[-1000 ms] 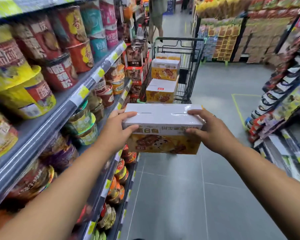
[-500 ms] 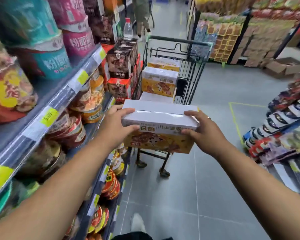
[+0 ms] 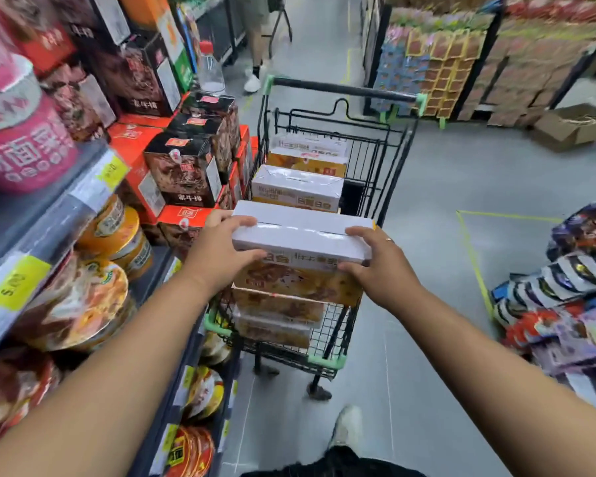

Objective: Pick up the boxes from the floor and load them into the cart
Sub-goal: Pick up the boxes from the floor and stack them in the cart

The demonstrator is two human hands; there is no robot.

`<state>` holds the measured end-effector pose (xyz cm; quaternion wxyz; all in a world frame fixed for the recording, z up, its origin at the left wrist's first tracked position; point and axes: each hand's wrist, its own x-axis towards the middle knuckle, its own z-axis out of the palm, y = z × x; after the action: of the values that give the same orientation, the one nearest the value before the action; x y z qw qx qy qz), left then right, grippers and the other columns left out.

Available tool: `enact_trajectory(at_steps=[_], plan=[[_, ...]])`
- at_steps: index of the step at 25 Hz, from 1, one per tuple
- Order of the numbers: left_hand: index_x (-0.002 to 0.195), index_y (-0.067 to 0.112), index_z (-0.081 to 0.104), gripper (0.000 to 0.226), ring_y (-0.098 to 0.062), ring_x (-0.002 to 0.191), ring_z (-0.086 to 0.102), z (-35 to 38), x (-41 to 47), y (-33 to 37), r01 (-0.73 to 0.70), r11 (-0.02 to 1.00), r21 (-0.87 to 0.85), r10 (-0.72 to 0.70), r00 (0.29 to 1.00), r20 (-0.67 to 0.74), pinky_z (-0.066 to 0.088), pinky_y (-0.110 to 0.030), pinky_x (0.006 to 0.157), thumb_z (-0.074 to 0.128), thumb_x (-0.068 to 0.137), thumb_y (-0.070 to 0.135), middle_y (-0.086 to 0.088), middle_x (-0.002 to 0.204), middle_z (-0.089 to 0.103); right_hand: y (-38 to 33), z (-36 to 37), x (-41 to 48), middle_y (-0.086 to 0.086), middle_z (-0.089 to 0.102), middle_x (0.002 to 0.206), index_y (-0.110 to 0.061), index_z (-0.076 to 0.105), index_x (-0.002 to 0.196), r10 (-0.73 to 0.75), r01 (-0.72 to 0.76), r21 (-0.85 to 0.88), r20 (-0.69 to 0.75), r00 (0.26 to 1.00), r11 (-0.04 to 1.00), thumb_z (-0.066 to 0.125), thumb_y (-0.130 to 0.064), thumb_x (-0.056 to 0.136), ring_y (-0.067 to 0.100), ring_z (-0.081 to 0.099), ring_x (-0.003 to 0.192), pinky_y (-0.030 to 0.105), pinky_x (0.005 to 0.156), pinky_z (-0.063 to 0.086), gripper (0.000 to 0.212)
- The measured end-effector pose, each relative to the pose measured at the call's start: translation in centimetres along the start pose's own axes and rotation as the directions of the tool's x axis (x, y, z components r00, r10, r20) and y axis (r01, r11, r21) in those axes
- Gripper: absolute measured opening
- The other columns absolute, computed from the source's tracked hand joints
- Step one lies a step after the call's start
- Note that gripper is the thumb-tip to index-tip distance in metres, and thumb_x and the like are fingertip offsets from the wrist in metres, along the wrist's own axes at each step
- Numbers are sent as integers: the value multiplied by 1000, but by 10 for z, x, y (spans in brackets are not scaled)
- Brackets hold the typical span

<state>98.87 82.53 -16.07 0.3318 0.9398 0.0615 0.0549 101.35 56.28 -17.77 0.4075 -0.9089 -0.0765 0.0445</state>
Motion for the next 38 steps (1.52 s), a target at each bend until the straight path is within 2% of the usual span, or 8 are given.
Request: enact_trajectory(at_steps=[4,12,16,19,22,25,31,38], plan=[[127,24,59,54,-21,128,39,22,59,-9,91,995,45,-91,996,-5,31,-26,103,80,78,28,-3,138,38,16,9,71,-3,45,135,-33,52,128,-31,33,-44,30,999,998,76,-28,80,21,50,117,38,97,48,53],[130,21,56,56,-24,134,36,53,150,-49,174,981,89,-180,982,54,25,-26,110,79,79,22,-8,143,35,42,47,167,0,44,139,-29,52,130,12,-9,-38,80,997,999,77,-24,80,21,45,123,23,93,39,56],[131,19,54,55,-30,131,39,68,177,-74,97,975,200,-128,981,148,29,-31,110,76,81,23,-10,142,34,52,73,183,-1,39,144,-24,57,124,67,-65,-30,58,996,997,76,-18,81,19,46,125,17,92,36,48],[132,21,51,55,-33,132,36,84,181,-86,13,958,287,-73,978,197,32,-40,111,73,83,34,-10,144,30,59,83,187,1,32,152,-26,60,118,107,-106,-22,46,993,994,75,-17,82,17,50,119,29,101,44,40],[130,21,52,60,-34,135,28,94,188,-81,-100,928,358,43,986,164,25,-43,113,68,81,53,-13,142,34,61,84,185,2,25,155,-27,58,122,123,-120,-47,65,990,992,76,-18,81,20,43,130,29,110,35,45],[133,21,50,58,-30,140,26,103,200,-52,-225,929,294,178,968,179,20,-43,117,64,85,50,-10,149,33,60,77,173,4,20,157,-29,53,130,158,-156,-55,27,987,986,79,-31,78,22,29,142,31,114,27,58],[142,21,38,63,-22,145,18,135,186,24,-501,859,106,435,823,366,13,-40,120,62,88,44,-4,156,24,76,27,117,6,29,153,-29,46,138,319,-315,52,-211,924,948,78,-43,75,16,26,142,20,104,23,72],[145,21,35,70,-24,144,24,186,116,134,-711,691,-129,663,552,506,22,-40,118,67,86,41,-5,155,26,102,-61,-22,3,24,154,-30,39,143,486,-478,152,-495,721,865,79,-42,75,15,23,143,13,102,17,79]])
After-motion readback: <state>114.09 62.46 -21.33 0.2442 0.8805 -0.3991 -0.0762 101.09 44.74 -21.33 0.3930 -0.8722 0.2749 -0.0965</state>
